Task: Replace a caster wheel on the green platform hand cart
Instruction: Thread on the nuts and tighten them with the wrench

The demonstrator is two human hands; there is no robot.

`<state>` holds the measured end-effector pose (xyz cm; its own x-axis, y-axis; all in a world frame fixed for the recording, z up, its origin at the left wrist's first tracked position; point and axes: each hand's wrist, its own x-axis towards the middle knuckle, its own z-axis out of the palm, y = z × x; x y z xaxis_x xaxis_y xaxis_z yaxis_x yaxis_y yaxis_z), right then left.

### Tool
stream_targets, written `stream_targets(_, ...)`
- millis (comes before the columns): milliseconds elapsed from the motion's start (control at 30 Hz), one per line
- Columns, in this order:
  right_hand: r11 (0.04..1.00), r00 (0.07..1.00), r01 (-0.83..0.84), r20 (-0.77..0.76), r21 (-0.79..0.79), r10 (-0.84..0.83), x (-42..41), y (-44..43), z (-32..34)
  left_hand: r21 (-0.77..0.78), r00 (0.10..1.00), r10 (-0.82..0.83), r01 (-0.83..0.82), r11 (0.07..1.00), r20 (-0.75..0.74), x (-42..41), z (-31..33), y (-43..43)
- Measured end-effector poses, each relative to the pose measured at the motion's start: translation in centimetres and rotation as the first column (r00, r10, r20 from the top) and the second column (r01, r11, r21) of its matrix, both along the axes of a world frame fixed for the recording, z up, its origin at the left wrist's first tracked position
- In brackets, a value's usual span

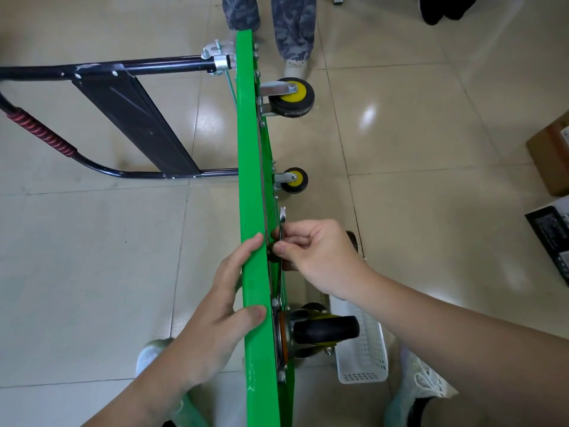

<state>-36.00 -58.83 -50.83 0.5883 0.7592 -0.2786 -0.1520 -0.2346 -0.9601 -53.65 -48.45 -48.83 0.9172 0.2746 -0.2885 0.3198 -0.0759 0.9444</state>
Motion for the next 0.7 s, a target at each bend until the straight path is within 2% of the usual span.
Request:
stream_targets(233, 1.0, 0.998, -0.01, 0.064, -0.012, 0.01, 1.1, 0.5, -0.3, -0.026, 1.0, -0.002, 0.003, 1.0, 0.014, 0.5, 0.1, 0.1)
stream_targets(400, 0.997, 0.997, -0.022, 0.074, -0.08, 0.028, 1.7, 0.9, -1.4, -0.046, 0.999, 0.023, -0.022, 0.999, 0.024, 0.5, 0.3, 0.1)
stream_targets(567, 0.988, 0.999, -0.023, -0.05, -0.153, 0.016, 2.0, 1.6, -2.7, -0.05, 1.0, 0.009, -0.008, 0.999, 0.022, 0.5, 0.6, 0.1)
stream_targets(700, 0.989, 0.971, -0.019, -0.238, -0.147, -0.017, 2.3, 1.8, -2.9, -0.033, 1.0, -0.004, 0.005, 0.999, 0.026, 0.5, 0.8, 0.2)
